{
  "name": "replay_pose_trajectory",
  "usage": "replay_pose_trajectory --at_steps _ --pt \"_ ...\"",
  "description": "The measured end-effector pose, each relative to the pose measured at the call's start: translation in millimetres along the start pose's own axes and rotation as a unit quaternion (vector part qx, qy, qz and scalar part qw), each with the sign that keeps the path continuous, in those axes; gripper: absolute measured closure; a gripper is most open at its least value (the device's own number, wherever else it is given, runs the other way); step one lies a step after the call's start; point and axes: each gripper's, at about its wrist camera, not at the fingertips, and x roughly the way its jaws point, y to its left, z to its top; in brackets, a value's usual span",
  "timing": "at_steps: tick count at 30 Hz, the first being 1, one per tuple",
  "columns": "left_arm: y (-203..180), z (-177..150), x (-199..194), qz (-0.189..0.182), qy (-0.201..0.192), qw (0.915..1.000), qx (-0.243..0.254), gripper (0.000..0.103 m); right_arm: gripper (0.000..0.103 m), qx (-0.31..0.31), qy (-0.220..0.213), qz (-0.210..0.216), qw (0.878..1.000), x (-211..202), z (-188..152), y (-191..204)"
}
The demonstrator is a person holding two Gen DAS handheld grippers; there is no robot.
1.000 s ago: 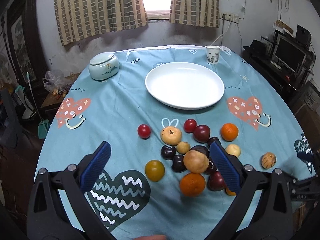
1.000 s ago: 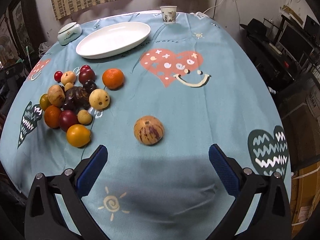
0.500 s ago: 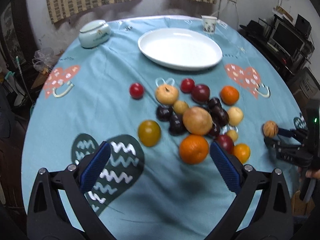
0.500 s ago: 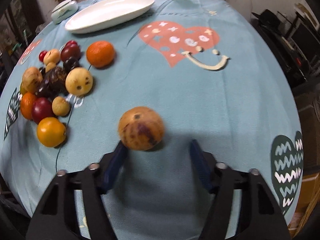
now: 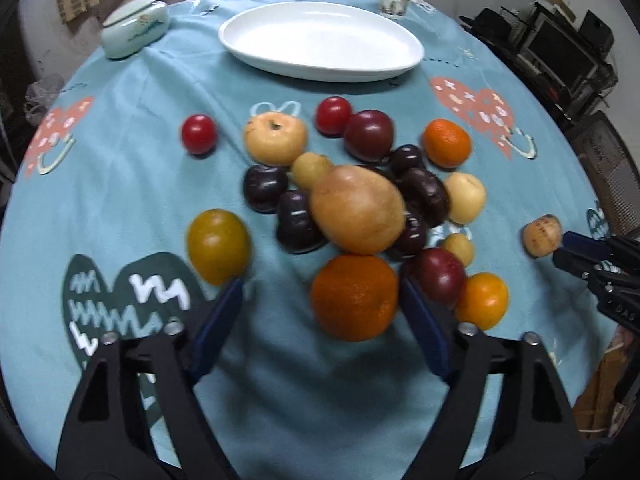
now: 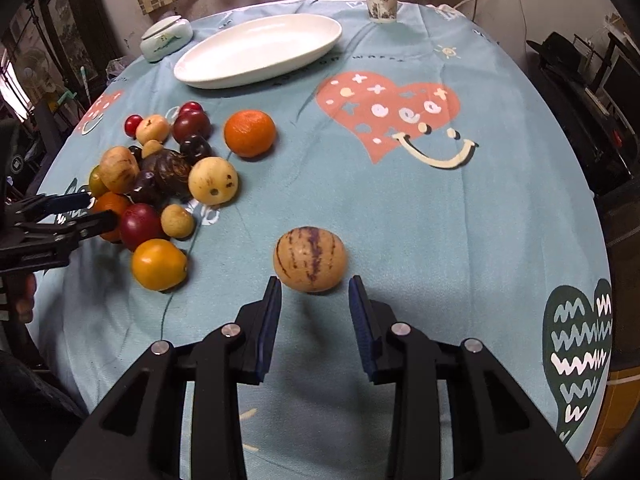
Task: Organize fruits
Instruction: 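Grasp the striped pepino melon with the right tool while the left tool grasps an orange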
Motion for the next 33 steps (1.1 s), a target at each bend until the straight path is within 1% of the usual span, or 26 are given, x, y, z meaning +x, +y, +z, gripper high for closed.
replay_pose_trajectory --at_steps 1,2,5,7,8,9,10,11,13,15,16,18,19,22,23,25,26,27,31,33 --pt "-4.2 0.9 0.1 -0.007 0.002 0.9999 0.007 0.041 0.068 0.001 0.002 0.0 1.0 1.0 -0.6 0.7" --pt "-7.5 1.5 -0.4 -0.016 0.002 0.9998 0.013 0.058 0.068 0.007 0.006 0.002 1.0 2.7 -1.2 -1.0" --pt "-16.6 1.7 -2.3 -0.009 0.005 0.9994 0.034 0.059 0.068 0.045 0.018 0.021 0.999 5.6 -1.5 -10.0" --pt "-13.7 0.7 -4.6 -0.011 0.011 0.9995 0.027 0.059 0.066 0.059 0.011 0.025 0.998 2.6 -1.0 -14.4" --pt "-12.2 -0.4 -6.9 -0.012 0.011 0.9996 0.024 0.059 0.057 0.063 0.008 0.028 0.998 0.3 -1.6 -16.6" --pt "-11.1 -0.9 -11.2 -0.012 0.006 0.9996 0.024 0.059 0.034 0.068 0.005 0.028 0.997 -1.5 -3.1 -17.4" --pt "-10.1 -2.3 -16.1 -0.013 0.001 0.9996 0.025 0.059 0.028 0.078 -0.009 0.03 0.996 -6.2 -4.5 -19.9" --pt "-8.8 -3.7 -19.2 -0.014 -0.004 0.9996 0.024 0.059 0.026 0.081 -0.015 0.033 0.996 -8.7 -5.3 -20.9" --pt "-3.6 -7.8 -25.8 -0.014 -0.004 0.9997 0.017 0.059 0.026 0.077 -0.005 0.024 0.997 -7.8 -7.0 -20.6" --pt "1.3 -12.2 -30.7 -0.012 -0.003 0.9999 0.01 0.059 0.026 0.054 0.033 0.01 0.998 -3.1 -11.0 -16.4" --pt "3.8 -14.7 -33.3 -0.013 -0.003 0.9999 0.006 0.059 0.026 0.03 0.051 -0.003 0.998 -2.2 -15.1 -11.1" --pt "8.1 -18.7 -36.0 -0.011 -0.005 0.9999 -0.001 0.059 0.025 -0.001 0.061 -0.009 0.998 -3.7 -22.3 -4.0" --pt "9.9 -19.8 -36.9 -0.01 -0.006 0.9999 -0.005 0.059 0.024 -0.011 0.065 -0.004 0.998 -3.4 -26.6 -1.7" --pt "15.3 -20.9 -41.4 -0.011 -0.012 0.9998 -0.014 0.059 0.017 -0.006 0.058 0.006 0.998 0.8 -35.6 -1.8" --pt "16.9 -20.5 -43.9 -0.014 -0.017 0.9996 -0.016 0.059 0.011 -0.003 0.057 0.01 0.998 3.2 -38.3 -1.9" --pt "20.0 -19.8 -45.5 -0.013 -0.02 0.9996 -0.017 0.059 0.01 0.012 0.062 0.013 0.998 9.7 -43.9 -2.4" --pt "21.8 -20.2 -46.0 -0.011 -0.02 0.9996 -0.018 0.059 0.006 0.005 0.049 0.012 0.999 8.1 -47.0 0.7" --pt "23.4 -20.9 -46.9 -0.01 -0.02 0.9996 -0.019 0.059 0.003 0.001 0.049 0.01 0.999 8.5 -49.4 3.0" --pt "27.4 -23.1 -46.7 -0.011 -0.014 0.9996 -0.023 0.059 0.001 -0.033 0.037 -0.022 0.999 10.9 -57.1 15.2" --pt "27.3 -23.4 -44.7 -0.014 -0.01 0.9996 -0.024 0.059 0.001 -0.033 0.036 -0.026 0.998 13.4 -56.0 11.8"
